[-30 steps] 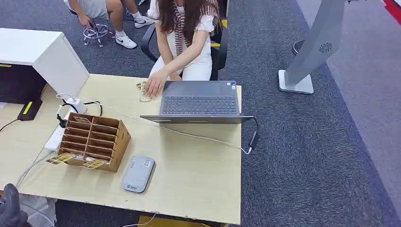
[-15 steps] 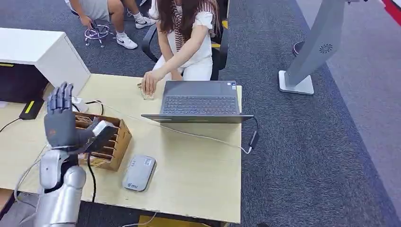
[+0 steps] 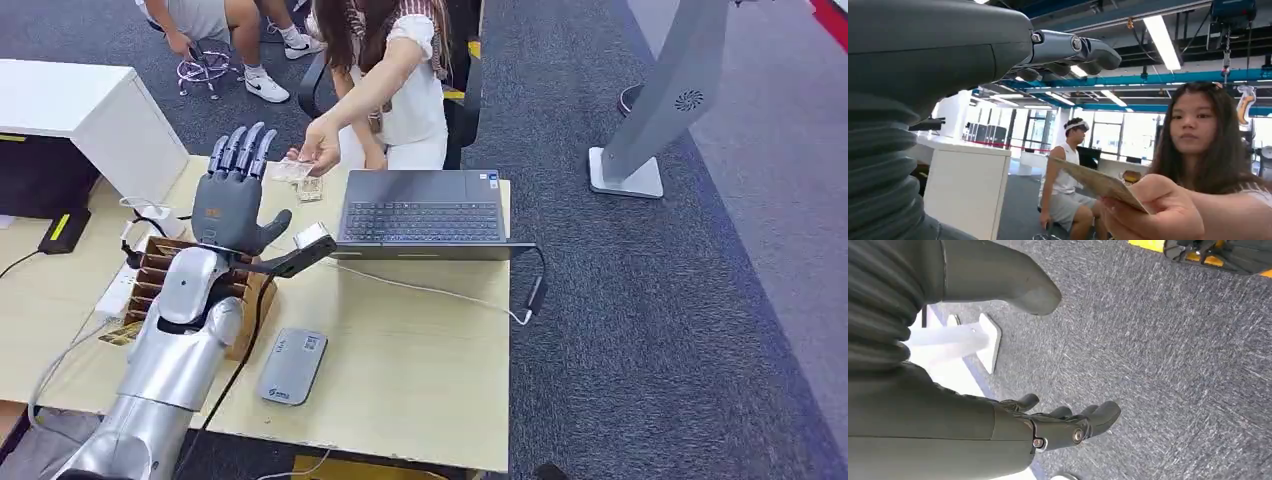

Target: Pass the card to the sensor for recognition and then transmit it.

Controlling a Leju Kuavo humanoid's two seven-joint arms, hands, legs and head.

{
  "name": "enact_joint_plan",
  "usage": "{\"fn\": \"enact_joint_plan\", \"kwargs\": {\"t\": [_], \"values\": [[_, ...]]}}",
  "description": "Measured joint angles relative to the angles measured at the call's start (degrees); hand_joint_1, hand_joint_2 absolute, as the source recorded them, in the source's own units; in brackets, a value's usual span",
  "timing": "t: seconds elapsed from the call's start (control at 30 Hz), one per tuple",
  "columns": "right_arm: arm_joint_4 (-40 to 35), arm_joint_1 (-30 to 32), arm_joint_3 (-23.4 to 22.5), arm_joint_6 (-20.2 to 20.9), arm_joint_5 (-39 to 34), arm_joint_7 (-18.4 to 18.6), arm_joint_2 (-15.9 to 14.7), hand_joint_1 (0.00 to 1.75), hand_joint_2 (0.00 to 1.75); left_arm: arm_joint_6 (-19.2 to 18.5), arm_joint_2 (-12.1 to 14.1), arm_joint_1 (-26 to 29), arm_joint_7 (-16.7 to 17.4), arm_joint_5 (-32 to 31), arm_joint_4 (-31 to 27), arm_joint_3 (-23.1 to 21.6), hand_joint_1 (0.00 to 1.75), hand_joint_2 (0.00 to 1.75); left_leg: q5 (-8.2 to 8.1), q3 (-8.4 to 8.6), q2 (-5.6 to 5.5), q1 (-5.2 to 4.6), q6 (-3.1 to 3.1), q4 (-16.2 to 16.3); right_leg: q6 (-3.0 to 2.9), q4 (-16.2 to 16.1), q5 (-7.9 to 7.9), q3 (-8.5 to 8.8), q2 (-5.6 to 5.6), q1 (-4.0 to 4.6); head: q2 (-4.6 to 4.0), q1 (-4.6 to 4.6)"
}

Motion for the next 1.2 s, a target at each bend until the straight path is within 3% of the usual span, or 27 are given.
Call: {"fn": "enact_joint_plan", "kwargs": {"t": [0.23,0.27,1.07,1.2], "values": [[0.2,0.0,0.5,0.6,0.5,-0.2,0.0,0.00,1.75,0.1,0.0,-0.7,0.1,0.7,1.7,-1.0,0.00,1.75,0.00,-0.02,0.01,0.00,0.00,0.0,0.00,0.0,0.00,0.00,0.01,0.00,0.00,-0.02],[0.2,0.0,0.7,0.7,0.5,-0.3,0.0,0.00,1.75,0.1,0.0,-0.8,0.1,0.9,1.9,-1.0,1.75,1.75,0.00,-0.02,0.01,0.00,0.00,0.0,0.00,0.0,0.00,0.00,0.00,0.00,0.00,0.00],[0.2,0.0,1.8,1.1,2.3,-1.2,0.0,0.00,1.75,-0.1,-0.4,-0.7,-0.9,4.6,2.8,-1.3,1.75,1.75,0.00,-0.03,0.01,0.00,0.00,0.0,0.00,0.0,0.00,-0.02,0.01,0.00,0.00,-0.02],[0.2,0.2,1.8,1.0,2.1,-1.5,0.0,0.00,1.75,2.1,-0.4,1.2,-2.5,7.1,1.0,-1.3,1.75,1.75,0.00,-0.05,0.03,0.00,0.00,0.0,0.00,0.0,0.00,-0.02,0.02,0.00,0.00,0.00]]}}
